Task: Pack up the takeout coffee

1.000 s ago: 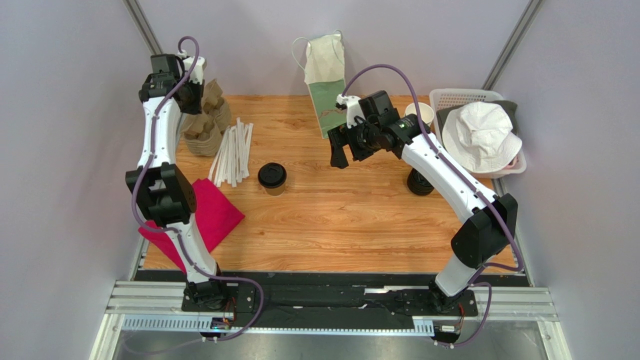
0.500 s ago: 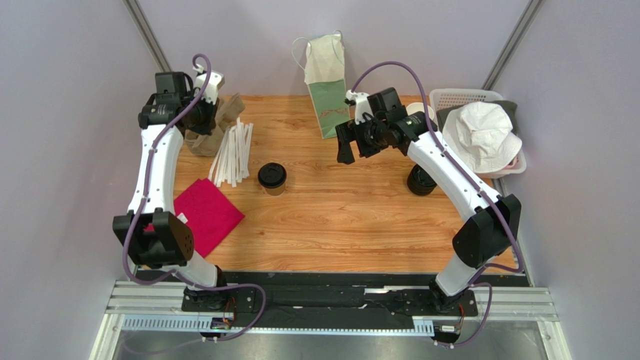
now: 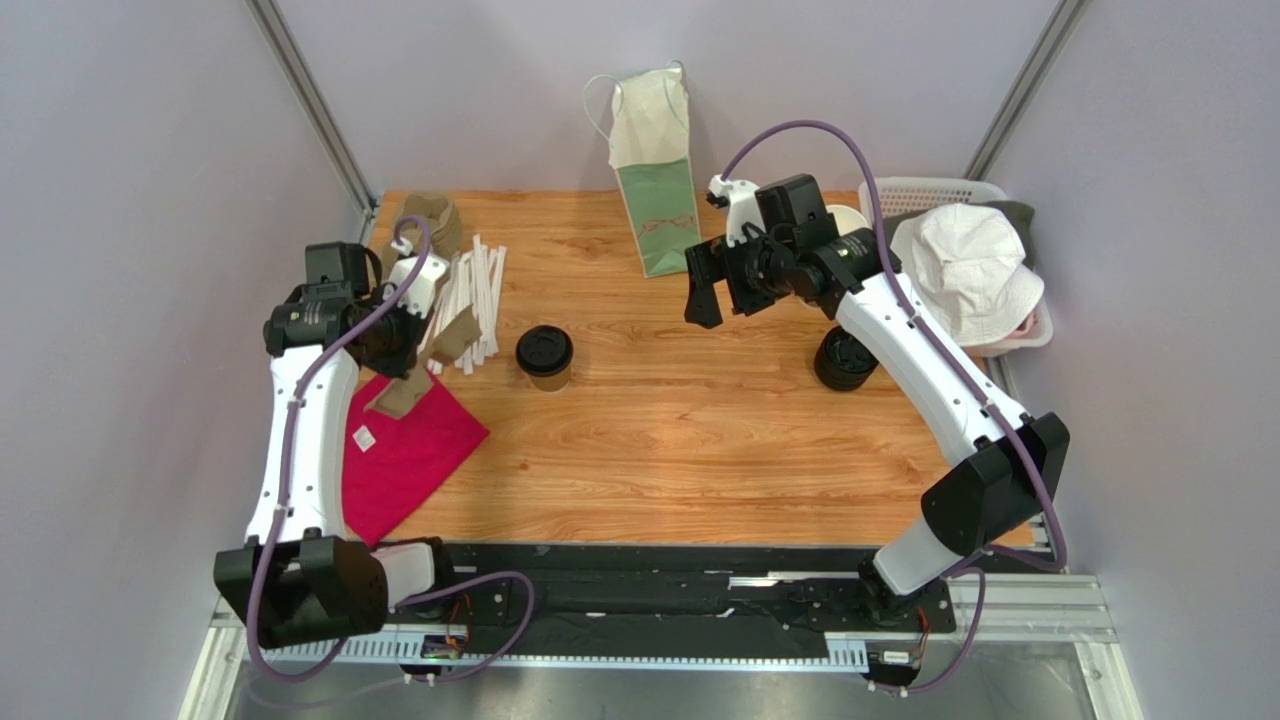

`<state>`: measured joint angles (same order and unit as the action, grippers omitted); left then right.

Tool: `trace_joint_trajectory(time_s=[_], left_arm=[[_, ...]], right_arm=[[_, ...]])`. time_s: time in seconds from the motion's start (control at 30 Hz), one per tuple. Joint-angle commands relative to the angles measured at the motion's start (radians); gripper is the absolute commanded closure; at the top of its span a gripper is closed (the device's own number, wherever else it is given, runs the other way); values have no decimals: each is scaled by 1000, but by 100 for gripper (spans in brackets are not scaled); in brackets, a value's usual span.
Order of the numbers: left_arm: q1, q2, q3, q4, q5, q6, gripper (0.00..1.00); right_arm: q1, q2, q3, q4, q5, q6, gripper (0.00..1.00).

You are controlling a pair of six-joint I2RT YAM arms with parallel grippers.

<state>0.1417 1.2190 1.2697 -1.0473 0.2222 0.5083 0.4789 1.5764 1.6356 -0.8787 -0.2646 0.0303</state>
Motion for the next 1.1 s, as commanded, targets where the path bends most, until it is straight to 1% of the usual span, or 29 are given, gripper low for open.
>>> trace_joint_trajectory(time_s=[0.0, 0.13, 0.2, 0.3, 0.33, 0.4, 0.43, 0.5, 0.53, 0.6, 0.63, 0.7, 0.8, 0.9, 1.07], left_arm=[[38, -55, -39, -19, -55, 98, 100], [36, -72, -93, 13, -49, 111, 100], [36, -61, -84, 27, -46, 98, 100], [33, -20, -18, 46, -14, 64, 100], [15, 15, 38, 50, -14, 55, 100], [-11, 60, 97, 61, -11, 38, 100], [-40, 107, 158, 64, -3, 20, 100], [-68, 161, 218, 89, 0, 1, 100], [-97, 222, 277, 96, -1, -2, 100], [-125, 287, 335, 127, -20, -2, 100], [-139, 354, 393, 141, -18, -5, 100], [-172, 424, 451, 158, -15, -16, 100], [-208, 587, 600, 181, -4, -57, 100], [-220, 695, 687, 187, 6, -96, 100], [-252, 780, 689, 253, -6, -116, 100]], right_arm=[[-6, -41, -10, 12, -16, 8, 10], [-6, -47, -10, 12, -15, 6, 10], [-8, -47, -13, 12, -10, 3, 10], [-8, -44, -17, 12, -13, 5, 10], [-8, -44, -14, 12, -15, 6, 10], [-8, -36, -11, 12, -18, 8, 10], [-8, -30, -8, 12, -18, 8, 10], [-8, -26, 0, 11, -16, 8, 10], [-8, -24, 0, 12, -15, 7, 10], [-10, -24, 0, 12, -13, 7, 10], [-10, -26, -2, 12, -12, 8, 10], [-14, -24, -3, 12, -13, 8, 10], [-22, -26, -2, 12, -10, 6, 10], [-42, -33, 7, 12, -12, 10, 10], [-89, -47, 36, 4, -21, 11, 10]])
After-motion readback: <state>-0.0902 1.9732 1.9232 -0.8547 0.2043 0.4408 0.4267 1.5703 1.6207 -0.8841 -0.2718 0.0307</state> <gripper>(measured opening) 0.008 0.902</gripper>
